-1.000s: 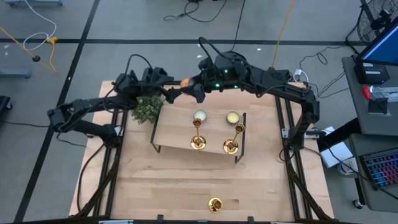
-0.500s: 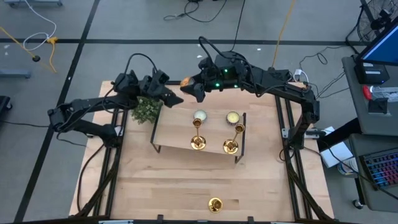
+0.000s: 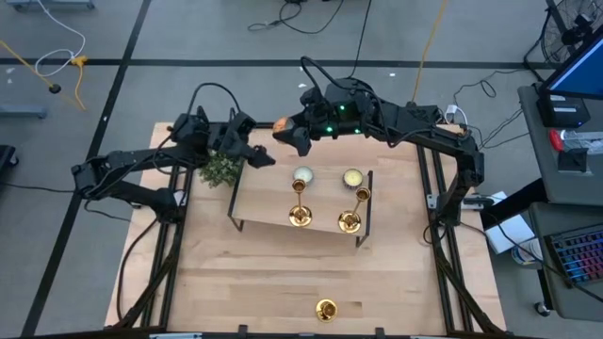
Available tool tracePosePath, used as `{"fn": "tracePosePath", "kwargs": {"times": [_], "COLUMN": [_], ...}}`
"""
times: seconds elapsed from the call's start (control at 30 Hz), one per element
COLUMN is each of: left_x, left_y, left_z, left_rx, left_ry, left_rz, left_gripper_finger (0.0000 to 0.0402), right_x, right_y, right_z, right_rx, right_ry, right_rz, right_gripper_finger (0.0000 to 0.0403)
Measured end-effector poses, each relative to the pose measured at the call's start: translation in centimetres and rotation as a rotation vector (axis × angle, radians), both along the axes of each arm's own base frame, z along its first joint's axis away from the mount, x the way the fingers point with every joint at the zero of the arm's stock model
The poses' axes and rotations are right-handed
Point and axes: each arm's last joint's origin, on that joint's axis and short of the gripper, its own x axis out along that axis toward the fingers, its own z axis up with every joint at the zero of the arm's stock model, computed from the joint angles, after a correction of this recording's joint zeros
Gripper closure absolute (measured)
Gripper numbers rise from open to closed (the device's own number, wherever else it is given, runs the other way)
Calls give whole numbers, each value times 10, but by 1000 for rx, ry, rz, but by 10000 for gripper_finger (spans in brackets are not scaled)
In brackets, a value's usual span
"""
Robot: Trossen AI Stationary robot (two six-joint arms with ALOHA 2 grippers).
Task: Pick & Place candle stick holders
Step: Put the scented candle on the shelf
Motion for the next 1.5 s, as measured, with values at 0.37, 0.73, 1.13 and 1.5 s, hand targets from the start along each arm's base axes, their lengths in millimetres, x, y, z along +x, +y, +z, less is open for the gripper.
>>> {"fn": "tracePosePath", "kwargs": {"times": [0.37,0.73,1.13,1.5], "left_x": [-9,-24,-46,-34], "left_y": [11,33,35,12], "left_z": [2,-3,-2,26], "left_rx": [364,514,764,1101], "left_ry": [-210,-150,-44,57], "left_rz": [217,424,681,636], "left_gripper_finger": [5,5,5,5], "right_x": [0,0,0,-1], "right_y": [0,0,-1,0], "right_z": [0,0,0,-2], "right_rx": [14,67,186,277], "right_ry": [-2,-6,-14,-2], "right_rz": [0,-12,1,21], "right_gripper_finger": [103,103,103,103]}}
